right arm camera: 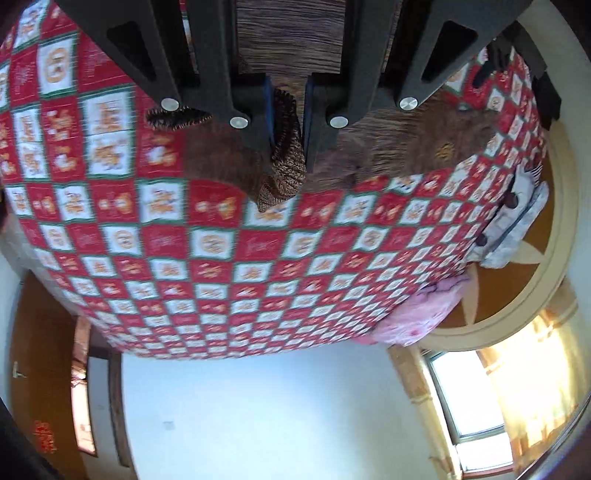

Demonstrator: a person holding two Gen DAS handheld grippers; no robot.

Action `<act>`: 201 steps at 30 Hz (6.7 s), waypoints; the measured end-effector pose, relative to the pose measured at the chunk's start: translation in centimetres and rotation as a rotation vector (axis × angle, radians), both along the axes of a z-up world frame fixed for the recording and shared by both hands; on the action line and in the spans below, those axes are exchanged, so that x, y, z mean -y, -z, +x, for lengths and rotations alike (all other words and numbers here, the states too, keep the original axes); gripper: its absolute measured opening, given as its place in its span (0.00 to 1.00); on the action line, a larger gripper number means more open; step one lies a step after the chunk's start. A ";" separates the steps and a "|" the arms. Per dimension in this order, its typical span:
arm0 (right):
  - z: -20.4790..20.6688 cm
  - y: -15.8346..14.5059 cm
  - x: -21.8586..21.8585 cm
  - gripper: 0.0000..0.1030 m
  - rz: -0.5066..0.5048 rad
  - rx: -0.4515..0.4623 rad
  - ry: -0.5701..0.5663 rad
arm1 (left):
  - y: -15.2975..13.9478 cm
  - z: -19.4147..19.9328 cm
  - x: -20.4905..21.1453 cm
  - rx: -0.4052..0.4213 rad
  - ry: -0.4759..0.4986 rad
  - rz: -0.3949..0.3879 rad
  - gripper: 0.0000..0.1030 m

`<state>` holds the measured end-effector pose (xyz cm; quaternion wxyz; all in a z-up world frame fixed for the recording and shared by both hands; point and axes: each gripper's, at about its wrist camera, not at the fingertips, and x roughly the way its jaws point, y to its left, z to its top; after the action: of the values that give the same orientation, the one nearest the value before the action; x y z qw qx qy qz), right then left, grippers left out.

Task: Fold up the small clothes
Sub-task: 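Carry the sleeve across the sweater body toward the left tool and release, then move the left tool to the other sleeve cuff and close on it, then carry the sleeve across the sweater body toward the right tool and release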

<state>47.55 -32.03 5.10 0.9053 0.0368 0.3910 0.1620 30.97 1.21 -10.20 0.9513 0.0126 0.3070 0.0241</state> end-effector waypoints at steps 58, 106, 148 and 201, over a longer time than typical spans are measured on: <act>7.5 17.1 5.7 0.47 -0.087 -0.220 0.093 | 4.9 8.2 4.5 -0.204 0.051 0.083 1.00; -7.3 20.1 -13.1 0.74 -0.233 0.029 -0.442 | 5.3 1.4 -27.2 -0.180 -0.511 -0.203 0.87; -6.1 12.5 -5.6 0.77 0.005 0.040 -0.235 | -9.4 6.4 -11.5 0.037 0.003 -0.299 0.10; -0.8 14.5 -4.9 0.68 -0.144 -0.090 -0.116 | 7.3 9.2 -11.0 -0.151 -0.116 0.082 0.90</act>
<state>46.72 -27.09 -9.37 0.8762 -0.0439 0.4433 0.1839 40.20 12.22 -17.46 0.9211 0.0355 0.3770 0.0907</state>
